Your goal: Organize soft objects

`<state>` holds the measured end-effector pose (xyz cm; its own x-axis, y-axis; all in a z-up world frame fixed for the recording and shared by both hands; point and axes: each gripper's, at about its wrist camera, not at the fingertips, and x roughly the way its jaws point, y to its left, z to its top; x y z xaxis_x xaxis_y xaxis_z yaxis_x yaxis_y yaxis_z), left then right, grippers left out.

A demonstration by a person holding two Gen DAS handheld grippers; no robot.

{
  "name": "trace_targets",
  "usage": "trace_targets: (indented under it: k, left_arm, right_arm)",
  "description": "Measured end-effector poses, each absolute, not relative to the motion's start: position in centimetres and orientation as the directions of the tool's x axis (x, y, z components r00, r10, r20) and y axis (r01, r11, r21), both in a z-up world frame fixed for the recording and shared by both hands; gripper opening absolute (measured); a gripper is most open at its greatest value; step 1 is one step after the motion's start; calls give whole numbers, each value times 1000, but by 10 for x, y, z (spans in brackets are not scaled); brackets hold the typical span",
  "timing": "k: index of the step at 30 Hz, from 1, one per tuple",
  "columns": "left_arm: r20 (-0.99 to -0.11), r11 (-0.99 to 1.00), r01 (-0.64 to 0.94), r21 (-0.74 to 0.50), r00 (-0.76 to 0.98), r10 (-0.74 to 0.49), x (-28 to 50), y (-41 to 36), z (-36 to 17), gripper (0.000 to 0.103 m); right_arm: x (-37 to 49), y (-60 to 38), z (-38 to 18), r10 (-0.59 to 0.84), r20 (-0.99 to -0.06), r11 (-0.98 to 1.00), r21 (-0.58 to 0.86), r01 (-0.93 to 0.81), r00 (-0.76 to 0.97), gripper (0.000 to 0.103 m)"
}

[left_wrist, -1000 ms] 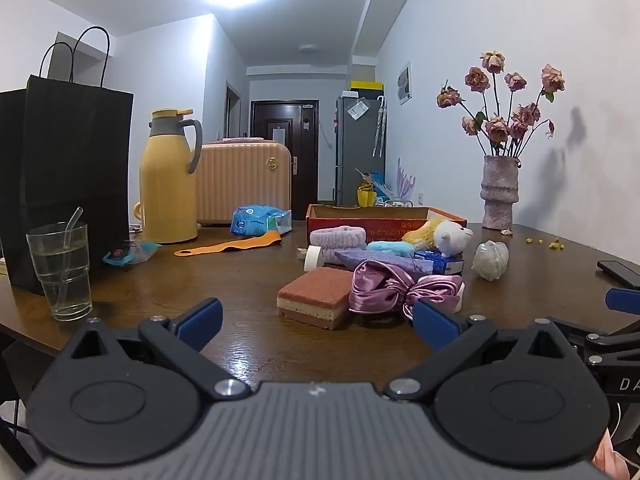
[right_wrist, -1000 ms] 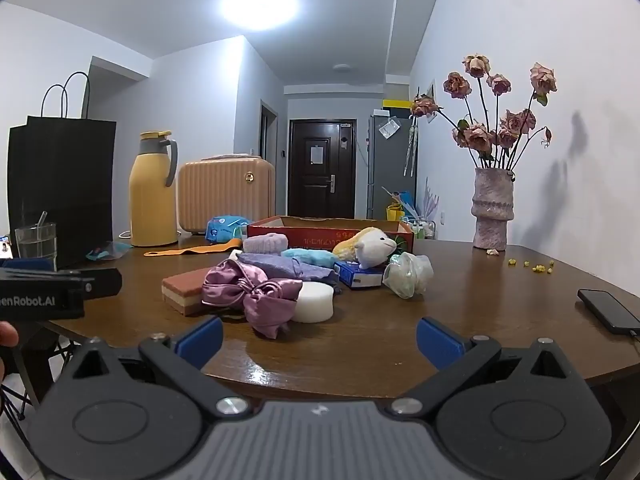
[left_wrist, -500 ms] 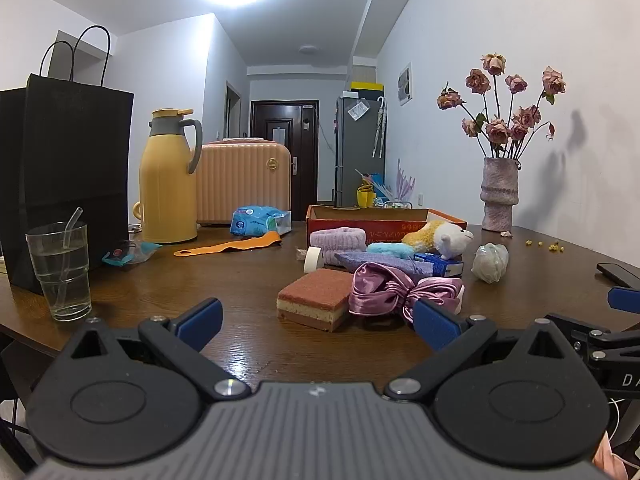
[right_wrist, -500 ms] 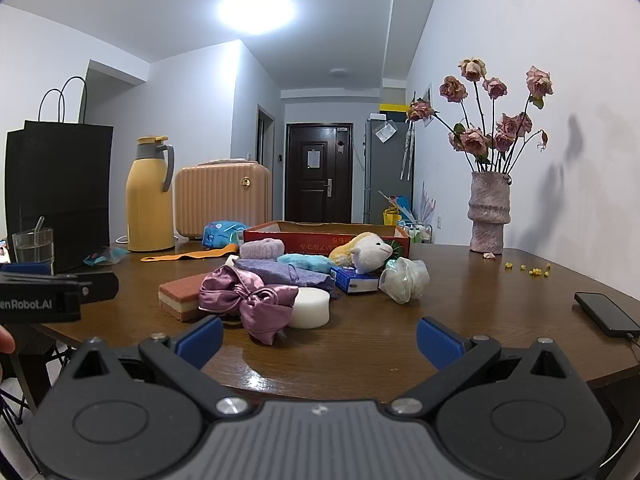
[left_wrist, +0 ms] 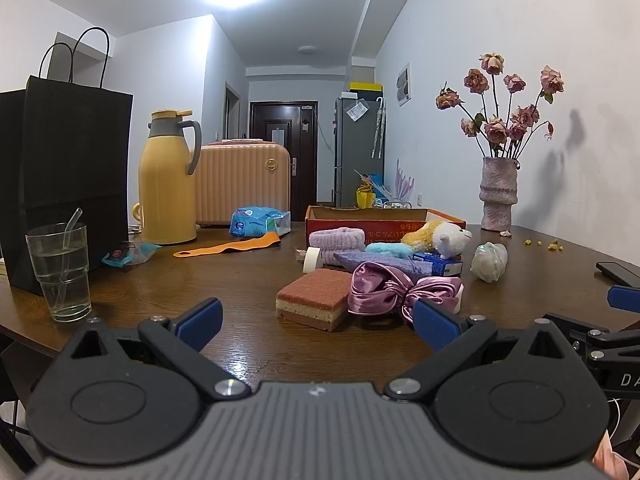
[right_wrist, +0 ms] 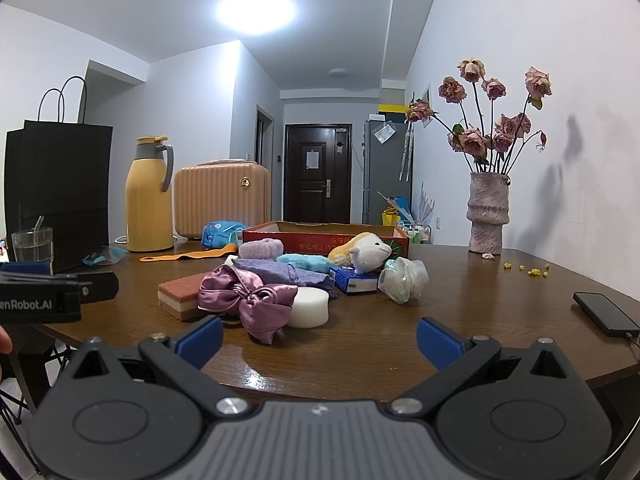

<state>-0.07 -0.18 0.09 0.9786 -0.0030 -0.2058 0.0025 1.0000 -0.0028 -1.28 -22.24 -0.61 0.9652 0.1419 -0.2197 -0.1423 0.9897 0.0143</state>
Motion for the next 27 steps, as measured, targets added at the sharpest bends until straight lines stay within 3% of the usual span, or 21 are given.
trace_targets:
  k: [27]
  left_arm:
    - [-195, 1000, 11, 8, 981, -9, -5, -4, 1, 103]
  right_arm:
    - [-16, -222, -7, 139, -219, 990, 21, -137, 966, 103]
